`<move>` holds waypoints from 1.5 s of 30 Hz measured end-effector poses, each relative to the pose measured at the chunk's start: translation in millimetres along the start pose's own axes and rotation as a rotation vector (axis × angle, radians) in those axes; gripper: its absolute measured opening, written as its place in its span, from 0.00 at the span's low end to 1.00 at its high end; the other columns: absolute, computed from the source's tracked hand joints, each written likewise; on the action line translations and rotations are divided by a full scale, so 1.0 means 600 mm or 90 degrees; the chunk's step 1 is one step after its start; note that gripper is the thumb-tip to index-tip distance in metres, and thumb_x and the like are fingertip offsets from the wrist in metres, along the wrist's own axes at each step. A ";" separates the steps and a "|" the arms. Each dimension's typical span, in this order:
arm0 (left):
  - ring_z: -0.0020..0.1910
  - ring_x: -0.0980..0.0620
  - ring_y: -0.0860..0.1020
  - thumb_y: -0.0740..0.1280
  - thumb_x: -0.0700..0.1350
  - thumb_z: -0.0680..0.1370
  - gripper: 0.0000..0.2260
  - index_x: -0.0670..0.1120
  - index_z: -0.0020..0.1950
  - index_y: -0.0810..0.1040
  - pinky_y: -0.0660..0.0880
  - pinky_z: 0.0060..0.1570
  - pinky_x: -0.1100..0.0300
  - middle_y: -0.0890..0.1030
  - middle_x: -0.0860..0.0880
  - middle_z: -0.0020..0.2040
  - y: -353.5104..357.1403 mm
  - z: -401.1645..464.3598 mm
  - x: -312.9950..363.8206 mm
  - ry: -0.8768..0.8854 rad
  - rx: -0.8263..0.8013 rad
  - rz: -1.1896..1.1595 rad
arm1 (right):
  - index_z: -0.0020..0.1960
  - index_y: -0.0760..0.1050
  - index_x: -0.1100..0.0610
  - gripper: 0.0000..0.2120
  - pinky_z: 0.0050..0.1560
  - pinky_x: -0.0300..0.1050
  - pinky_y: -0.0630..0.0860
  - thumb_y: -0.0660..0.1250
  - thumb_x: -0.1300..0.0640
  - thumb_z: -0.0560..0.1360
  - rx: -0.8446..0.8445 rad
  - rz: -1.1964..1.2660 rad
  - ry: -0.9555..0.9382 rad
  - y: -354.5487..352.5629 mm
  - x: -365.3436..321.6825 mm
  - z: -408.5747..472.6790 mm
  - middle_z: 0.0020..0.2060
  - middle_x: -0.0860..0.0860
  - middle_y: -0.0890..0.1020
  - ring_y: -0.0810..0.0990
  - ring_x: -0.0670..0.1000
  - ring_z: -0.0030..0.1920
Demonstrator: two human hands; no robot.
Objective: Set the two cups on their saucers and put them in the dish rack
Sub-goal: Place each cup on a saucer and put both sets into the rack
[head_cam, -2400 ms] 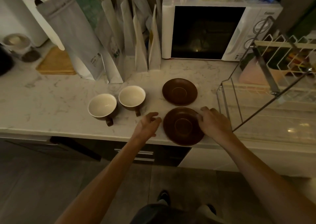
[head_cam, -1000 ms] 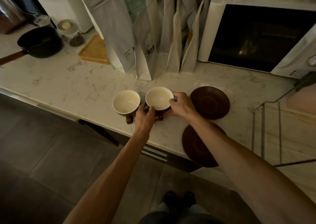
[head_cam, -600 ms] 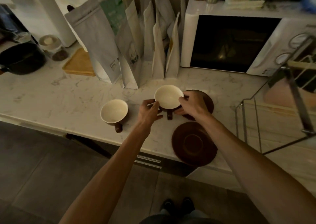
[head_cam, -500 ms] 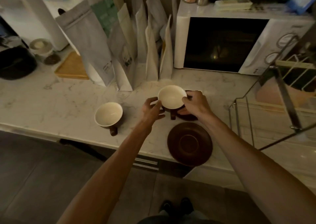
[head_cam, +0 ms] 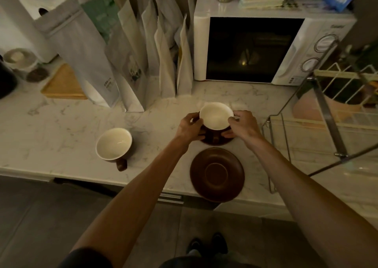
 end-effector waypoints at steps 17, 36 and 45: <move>0.44 0.49 0.82 0.64 0.42 0.80 0.17 0.46 0.69 0.70 0.82 0.38 0.57 0.78 0.42 0.56 0.002 0.024 -0.014 -0.016 0.011 0.021 | 0.63 0.74 0.61 0.15 0.30 0.44 0.83 0.61 0.64 0.77 -0.006 0.012 0.036 0.012 0.015 0.016 0.35 0.52 0.80 0.85 0.53 0.28; 0.53 0.46 0.81 0.63 0.47 0.79 0.20 0.48 0.71 0.67 0.81 0.47 0.50 0.78 0.42 0.60 -0.012 0.002 0.002 0.027 -0.021 0.167 | 0.67 0.71 0.58 0.18 0.50 0.57 0.81 0.61 0.55 0.78 0.050 -0.216 -0.024 -0.001 -0.018 -0.021 0.49 0.57 0.83 0.85 0.59 0.46; 0.55 0.46 0.80 0.61 0.52 0.80 0.17 0.51 0.68 0.72 0.75 0.49 0.56 0.81 0.46 0.60 -0.072 -0.039 0.030 0.214 0.077 0.577 | 0.68 0.71 0.54 0.19 0.45 0.45 0.68 0.62 0.52 0.79 0.133 -0.473 -0.258 0.024 -0.097 -0.080 0.61 0.55 0.79 0.79 0.56 0.58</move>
Point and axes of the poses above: each hand's wrist, its own z-axis towards the middle knuckle, its own y-axis out of the palm, x = y × z, the point moved 1 cm from there along z, towards the middle knuckle
